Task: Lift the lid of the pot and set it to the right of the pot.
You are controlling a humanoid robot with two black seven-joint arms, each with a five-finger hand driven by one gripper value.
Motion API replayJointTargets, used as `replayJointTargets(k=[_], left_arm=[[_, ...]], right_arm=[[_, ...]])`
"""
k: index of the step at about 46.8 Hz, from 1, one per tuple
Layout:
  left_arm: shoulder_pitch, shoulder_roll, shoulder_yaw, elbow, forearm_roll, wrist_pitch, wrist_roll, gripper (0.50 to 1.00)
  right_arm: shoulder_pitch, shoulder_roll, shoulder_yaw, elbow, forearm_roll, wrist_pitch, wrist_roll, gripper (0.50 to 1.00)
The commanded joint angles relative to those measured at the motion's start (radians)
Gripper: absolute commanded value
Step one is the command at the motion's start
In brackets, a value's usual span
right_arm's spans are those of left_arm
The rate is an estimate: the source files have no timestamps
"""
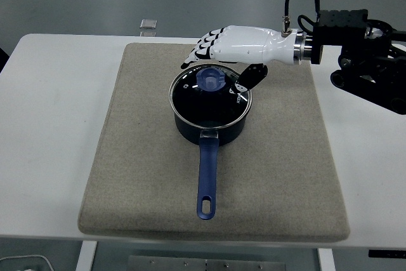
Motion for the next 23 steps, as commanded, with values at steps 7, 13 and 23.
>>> replayJointTargets(k=[7, 13, 23], left_arm=[[0.000, 0.000, 0.000, 0.000, 0.000, 0.000, 0.000, 1.000], [0.000, 0.000, 0.000, 0.000, 0.000, 0.000, 0.000, 1.000], [0.000, 0.000, 0.000, 0.000, 0.000, 0.000, 0.000, 1.000]], right_arm=[[-0.005, 0.017, -0.002, -0.029, 0.000, 0.000, 0.002, 0.889], [-0.013, 0.019, -0.003, -0.031, -0.003, -0.001, 0.002, 0.887], [-0.018, 0.019, -0.009, -0.031, -0.007, -0.001, 0.002, 0.889]])
